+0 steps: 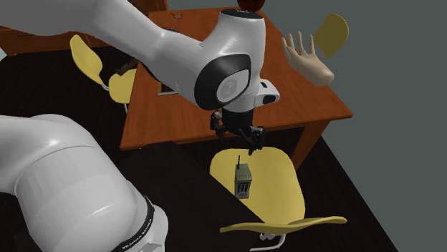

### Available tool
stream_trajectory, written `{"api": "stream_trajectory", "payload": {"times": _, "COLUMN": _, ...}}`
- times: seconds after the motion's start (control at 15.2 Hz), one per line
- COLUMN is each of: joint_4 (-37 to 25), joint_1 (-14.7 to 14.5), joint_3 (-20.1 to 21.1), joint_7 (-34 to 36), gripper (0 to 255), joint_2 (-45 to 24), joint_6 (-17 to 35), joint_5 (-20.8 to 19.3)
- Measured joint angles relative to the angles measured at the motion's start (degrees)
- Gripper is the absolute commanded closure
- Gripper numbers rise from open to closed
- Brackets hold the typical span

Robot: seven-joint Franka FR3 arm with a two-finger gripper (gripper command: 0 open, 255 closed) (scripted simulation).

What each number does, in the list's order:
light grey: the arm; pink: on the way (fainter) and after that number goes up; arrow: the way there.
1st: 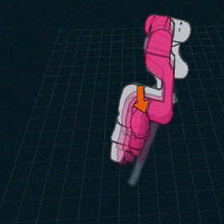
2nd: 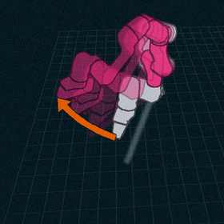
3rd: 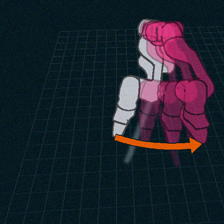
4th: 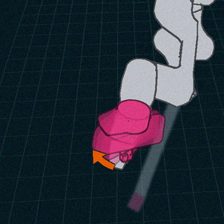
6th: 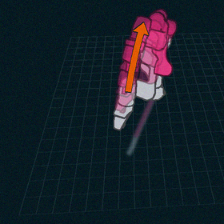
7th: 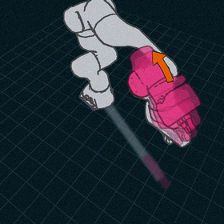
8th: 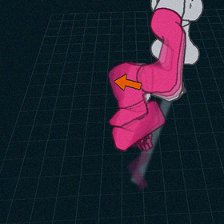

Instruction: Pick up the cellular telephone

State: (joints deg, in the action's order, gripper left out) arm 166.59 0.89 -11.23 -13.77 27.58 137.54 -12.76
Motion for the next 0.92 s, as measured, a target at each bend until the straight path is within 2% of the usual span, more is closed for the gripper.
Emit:
{"api": "stream_trajectory", "payload": {"times": 0.4, "joint_4": -0.13, "joint_1": -0.02, "joint_3": -4.18, "joint_7": -6.77, "gripper": 0, "joint_2": -17.39, "joint_6": 17.05, "joint_5": -1.47}}
{"api": "stream_trajectory", "payload": {"times": 0.59, "joint_4": -1.12, "joint_1": -0.28, "joint_3": -5.62, "joint_7": -12.05, "gripper": 0, "joint_2": -26.75, "joint_6": 25.29, "joint_5": 0.72}}
{"api": "stream_trajectory", "payload": {"times": 0.66, "joint_4": -2.01, "joint_1": -0.29, "joint_3": -5.26, "joint_7": -14.56, "gripper": 0, "joint_2": -30.8, "joint_6": 28.36, "joint_5": 2.88}}
{"api": "stream_trajectory", "payload": {"times": 0.92, "joint_4": -3.19, "joint_1": 1.37, "joint_3": -3.28, "joint_7": -18.69, "gripper": 0, "joint_2": -37.2, "joint_6": 33.53, "joint_5": 6.67}}
